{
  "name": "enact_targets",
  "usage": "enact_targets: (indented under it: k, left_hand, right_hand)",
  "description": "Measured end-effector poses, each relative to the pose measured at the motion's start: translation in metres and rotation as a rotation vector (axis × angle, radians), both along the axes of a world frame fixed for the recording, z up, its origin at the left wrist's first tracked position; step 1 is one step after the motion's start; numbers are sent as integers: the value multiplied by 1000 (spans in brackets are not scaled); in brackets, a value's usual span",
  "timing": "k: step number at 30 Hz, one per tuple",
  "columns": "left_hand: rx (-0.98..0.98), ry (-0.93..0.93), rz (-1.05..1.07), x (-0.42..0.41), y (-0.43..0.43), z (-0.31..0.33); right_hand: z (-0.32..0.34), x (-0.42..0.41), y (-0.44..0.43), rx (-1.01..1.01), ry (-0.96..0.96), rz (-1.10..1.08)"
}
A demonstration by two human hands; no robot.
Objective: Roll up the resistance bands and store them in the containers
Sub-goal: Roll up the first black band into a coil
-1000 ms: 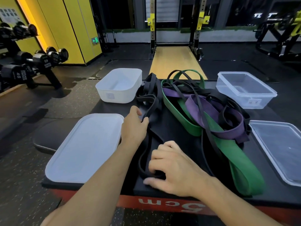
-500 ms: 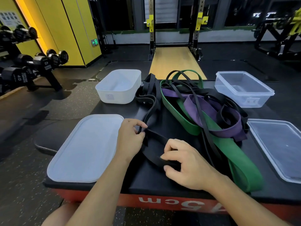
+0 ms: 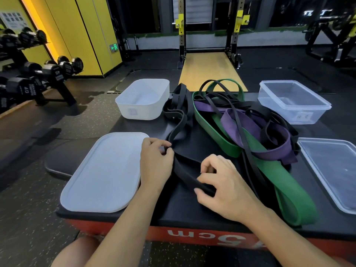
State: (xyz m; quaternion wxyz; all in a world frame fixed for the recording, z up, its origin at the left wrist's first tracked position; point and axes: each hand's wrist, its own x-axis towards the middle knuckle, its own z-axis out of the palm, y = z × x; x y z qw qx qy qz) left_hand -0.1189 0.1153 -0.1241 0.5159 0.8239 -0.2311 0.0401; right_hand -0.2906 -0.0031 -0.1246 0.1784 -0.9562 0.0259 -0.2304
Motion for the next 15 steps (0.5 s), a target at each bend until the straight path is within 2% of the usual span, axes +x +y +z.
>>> enact_targets:
  k: [6,9,15]
  left_hand:
    - [27,-32,21,1,0,-1]
    - [21,-29,20,1,0,-1]
    - [36,-29,21,1,-1,-2]
  right_hand:
    - [-1,0,0,83,-83,-39]
    - [-3,1,-1,57,-123,-63]
    - [-4,1,-2,28,-85,-13]
